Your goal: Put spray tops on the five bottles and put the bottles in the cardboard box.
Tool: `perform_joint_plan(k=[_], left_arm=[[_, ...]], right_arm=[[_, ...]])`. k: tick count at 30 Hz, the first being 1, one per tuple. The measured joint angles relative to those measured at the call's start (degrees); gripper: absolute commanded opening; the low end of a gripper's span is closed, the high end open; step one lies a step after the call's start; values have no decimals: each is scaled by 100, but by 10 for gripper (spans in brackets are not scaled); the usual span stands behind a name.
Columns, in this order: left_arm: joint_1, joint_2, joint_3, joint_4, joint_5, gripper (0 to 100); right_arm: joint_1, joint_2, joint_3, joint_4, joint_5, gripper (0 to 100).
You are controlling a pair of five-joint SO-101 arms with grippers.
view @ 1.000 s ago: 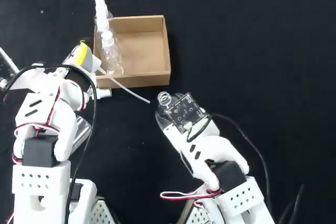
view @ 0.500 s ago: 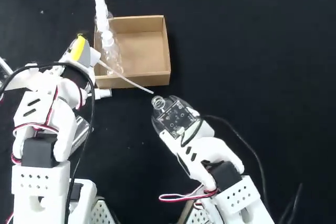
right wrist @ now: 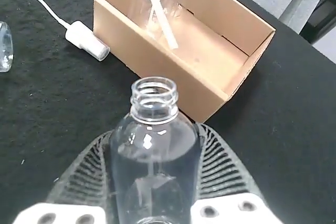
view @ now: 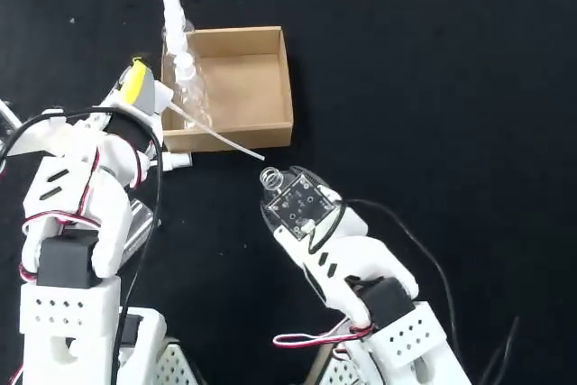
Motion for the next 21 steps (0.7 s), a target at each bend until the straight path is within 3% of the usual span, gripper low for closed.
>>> perform_joint_plan(k=[21], left_arm=[[79, -1169, 624, 334, 9, 28]], right_arm=[[0, 0, 0, 0, 0, 11]])
